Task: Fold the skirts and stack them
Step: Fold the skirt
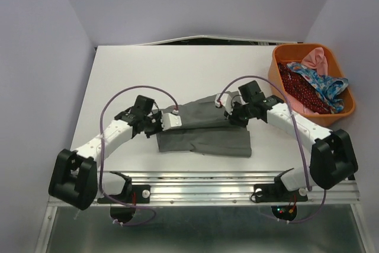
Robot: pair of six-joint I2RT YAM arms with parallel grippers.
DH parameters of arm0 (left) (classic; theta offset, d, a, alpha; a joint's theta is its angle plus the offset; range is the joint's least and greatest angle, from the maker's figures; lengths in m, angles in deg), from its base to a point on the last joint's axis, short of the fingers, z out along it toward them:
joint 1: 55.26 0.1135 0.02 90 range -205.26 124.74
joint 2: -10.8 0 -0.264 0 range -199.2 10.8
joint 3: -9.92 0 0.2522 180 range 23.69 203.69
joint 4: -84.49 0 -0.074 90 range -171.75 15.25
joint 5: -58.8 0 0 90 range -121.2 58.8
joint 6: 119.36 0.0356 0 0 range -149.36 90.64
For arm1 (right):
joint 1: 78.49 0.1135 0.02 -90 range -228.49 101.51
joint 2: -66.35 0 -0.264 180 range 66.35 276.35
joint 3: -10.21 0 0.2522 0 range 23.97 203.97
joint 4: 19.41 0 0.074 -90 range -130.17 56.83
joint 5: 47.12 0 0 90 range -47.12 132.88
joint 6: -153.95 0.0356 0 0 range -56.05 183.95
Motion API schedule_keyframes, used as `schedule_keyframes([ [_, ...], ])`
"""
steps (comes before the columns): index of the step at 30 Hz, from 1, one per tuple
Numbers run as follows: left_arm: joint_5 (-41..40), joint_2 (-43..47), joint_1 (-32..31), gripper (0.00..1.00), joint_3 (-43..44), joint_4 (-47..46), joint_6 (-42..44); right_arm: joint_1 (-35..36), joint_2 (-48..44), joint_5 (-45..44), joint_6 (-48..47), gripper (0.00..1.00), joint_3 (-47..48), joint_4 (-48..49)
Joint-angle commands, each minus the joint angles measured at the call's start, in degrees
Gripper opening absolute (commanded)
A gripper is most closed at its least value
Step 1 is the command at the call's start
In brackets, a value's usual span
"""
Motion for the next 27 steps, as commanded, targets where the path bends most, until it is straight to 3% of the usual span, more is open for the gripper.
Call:
schedule_keyframes([
  [1,-7.5,-8.1,-3.4,0.0,-1.3,1.1,-3.6,0.6,3.7,-5.9,1.7,0.01,-6.8,6.7],
  [9,-8.0,-26.5,-3.2,0.0,9.9,0.0,-14.4,0.6,22.1,-12.8,6.3,0.01,0.3,16.2],
  [14,-11.9,-33.5,0.2,0.0,20.2,0.7,-17.9,0.0,29.2,-14.2,8.6,0.01,12.5,14.8],
  [19,-12.6,-32.5,3.3,0.0,30.0,4.0,-17.8,0.0,30.0,-14.2,10.1,0.01,22.9,10.9],
  [27,-11.5,-27.3,3.4,0.0,39.8,11.4,-18.9,-0.5,23.4,-16.0,9.2,0.01,28.3,5.6],
])
